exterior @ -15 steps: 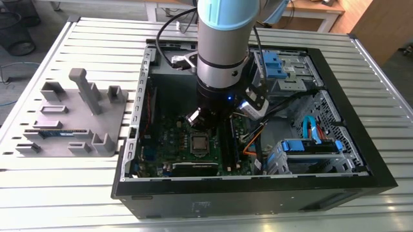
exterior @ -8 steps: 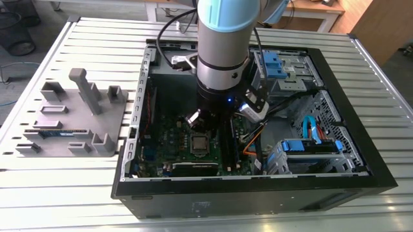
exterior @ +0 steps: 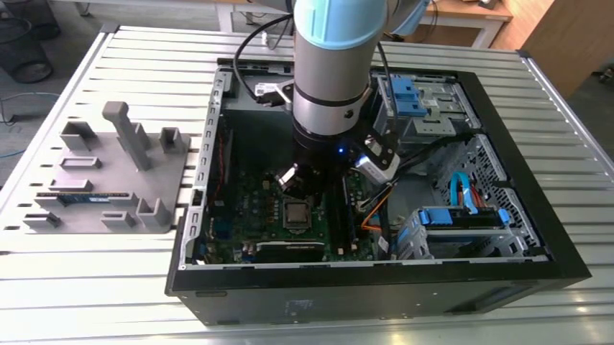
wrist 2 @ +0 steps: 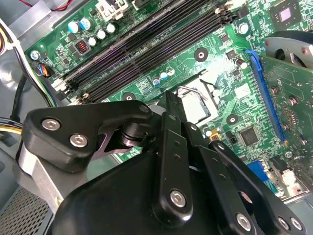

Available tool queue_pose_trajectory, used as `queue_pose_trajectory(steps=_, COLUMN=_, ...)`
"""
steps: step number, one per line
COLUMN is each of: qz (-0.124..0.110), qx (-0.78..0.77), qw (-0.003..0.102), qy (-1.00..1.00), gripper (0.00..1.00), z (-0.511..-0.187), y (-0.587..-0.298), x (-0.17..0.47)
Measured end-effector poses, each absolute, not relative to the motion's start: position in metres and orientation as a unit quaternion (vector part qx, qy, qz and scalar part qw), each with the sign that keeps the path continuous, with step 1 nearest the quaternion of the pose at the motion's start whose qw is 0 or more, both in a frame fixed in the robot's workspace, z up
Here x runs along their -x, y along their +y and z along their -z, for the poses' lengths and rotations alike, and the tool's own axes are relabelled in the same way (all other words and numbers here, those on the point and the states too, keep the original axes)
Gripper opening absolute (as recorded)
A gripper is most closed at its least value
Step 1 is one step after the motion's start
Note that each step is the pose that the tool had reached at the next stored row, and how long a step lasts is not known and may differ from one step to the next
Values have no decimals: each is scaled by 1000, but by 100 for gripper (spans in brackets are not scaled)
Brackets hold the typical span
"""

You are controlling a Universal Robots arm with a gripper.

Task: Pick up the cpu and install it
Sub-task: 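Install the first cpu locking lever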

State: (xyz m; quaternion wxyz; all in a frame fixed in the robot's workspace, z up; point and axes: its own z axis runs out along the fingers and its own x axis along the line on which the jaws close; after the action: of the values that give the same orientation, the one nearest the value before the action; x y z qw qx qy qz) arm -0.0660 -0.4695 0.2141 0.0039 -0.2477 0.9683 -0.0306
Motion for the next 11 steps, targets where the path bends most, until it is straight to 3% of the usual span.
queue_pose_trajectory(steps=11, qz=31, qx=245, qw=4, qy=969, gripper=11, z=-213, y=-472, x=66)
